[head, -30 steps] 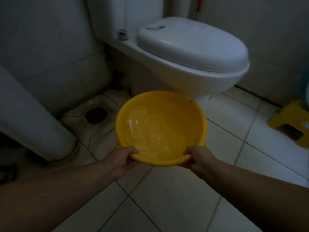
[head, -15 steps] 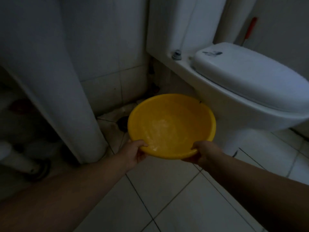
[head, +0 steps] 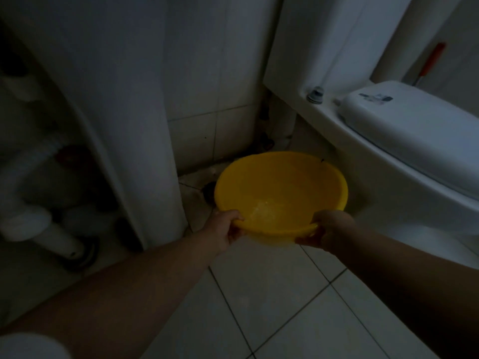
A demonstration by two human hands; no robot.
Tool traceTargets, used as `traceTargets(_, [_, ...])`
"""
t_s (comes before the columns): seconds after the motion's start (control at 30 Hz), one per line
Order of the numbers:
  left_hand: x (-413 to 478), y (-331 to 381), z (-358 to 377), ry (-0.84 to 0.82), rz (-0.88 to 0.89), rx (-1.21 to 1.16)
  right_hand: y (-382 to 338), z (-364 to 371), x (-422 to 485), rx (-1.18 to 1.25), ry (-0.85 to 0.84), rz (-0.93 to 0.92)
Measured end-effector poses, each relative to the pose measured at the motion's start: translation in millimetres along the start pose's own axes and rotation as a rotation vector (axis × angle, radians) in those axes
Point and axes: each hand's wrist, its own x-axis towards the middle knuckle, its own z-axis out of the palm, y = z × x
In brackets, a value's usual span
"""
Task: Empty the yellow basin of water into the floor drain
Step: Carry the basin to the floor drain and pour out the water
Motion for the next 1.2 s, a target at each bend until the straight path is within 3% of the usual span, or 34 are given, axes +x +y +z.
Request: traceTargets(1.2, [21,17,14,-0.016,0.05,-0.111,-50,18,-11,-0.102,0.046,-0.074])
